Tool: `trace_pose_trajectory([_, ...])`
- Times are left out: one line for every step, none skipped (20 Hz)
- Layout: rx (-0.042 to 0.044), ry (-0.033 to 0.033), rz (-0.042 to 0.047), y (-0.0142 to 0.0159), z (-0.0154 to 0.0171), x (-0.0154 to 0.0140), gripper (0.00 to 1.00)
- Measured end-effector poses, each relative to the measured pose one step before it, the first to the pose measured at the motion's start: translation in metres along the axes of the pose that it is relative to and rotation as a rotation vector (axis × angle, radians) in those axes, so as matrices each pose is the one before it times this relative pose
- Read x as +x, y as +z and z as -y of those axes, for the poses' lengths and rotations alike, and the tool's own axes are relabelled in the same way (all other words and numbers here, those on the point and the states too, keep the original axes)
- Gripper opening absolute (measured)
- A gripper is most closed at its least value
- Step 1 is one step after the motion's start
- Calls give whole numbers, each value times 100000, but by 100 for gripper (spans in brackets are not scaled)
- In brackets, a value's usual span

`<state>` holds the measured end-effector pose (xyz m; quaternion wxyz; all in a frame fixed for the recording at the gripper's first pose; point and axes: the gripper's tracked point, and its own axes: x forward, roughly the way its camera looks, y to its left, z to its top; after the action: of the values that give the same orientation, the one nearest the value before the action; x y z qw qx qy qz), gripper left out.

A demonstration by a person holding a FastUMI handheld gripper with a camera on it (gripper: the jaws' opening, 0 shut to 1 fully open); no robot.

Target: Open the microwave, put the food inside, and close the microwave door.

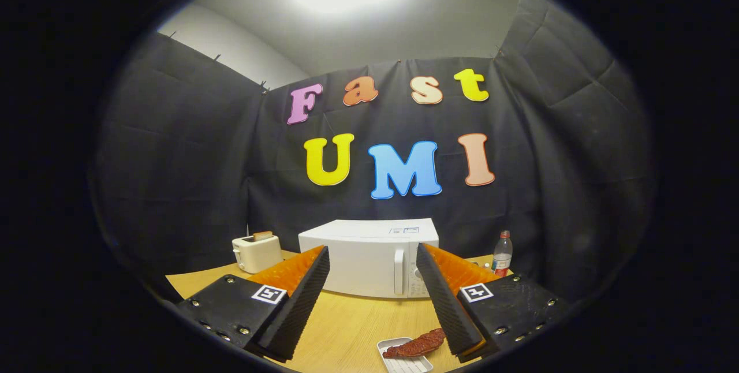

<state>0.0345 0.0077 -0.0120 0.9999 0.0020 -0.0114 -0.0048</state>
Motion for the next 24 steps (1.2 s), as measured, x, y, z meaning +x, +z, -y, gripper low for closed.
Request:
trace_pose_trajectory([194, -667, 443, -157, 150, 637, 94])
trace_pose_trajectory([120, -629, 289, -418, 55, 655, 94])
trace_pose_trajectory([-69, -878, -380, -415, 179, 836, 94])
trace_pose_trajectory([-77, -602, -689, -679, 94, 775, 94])
trace_pose_trajectory([-231, -592, -1110, -628, 133, 836, 94])
trace_pose_trajectory([-381, -552, -1035, -674, 171, 933, 94])
trace_pose_trajectory([294, -695, -867, -499, 224, 910, 94])
trace_pose_trajectory([630, -231, -1027, -677, 75, 982, 94])
trace_pose_trajectory([1028, 191, -1498, -694, 19, 947, 94])
trace_pose_trajectory([1135, 227, -1577, -778, 75, 1010, 94])
trace_pose_trajectory([1068, -127, -1643, -601, 175, 1077, 94])
trace_pose_trajectory([822, -334, -1238, -615, 386, 1210, 94])
trace_pose_trajectory([567, -390, -1607, -543, 272, 1153, 94])
trace_pose_trajectory([291, -58, -1870, -972, 84, 1216, 94])
trace_pose_trajectory([337, -562, -1007, -456, 280, 903, 94])
trace_pose_trajectory([307, -1161, -317, -415, 351, 1089, 94])
trace_pose_trajectory([70, -1347, -234, -430, 287, 956, 94])
trace_pose_trajectory([18, -1261, 84, -421, 223, 962, 94])
trace_pose_trajectory([-201, -1415, -339, -409, 195, 1039, 94])
trace_pose_trajectory([-101, -1210, -334, -566, 163, 1020, 94])
trace_pose_trajectory([137, -1247, -656, -458, 148, 1103, 94])
trace_pose_trajectory([319, -1287, -1111, -787, 241, 1055, 94])
trace_pose_trajectory([65, -1410, -751, -584, 254, 1107, 94])
trace_pose_trajectory([-218, -1873, 295, -416, 517, 1181, 94])
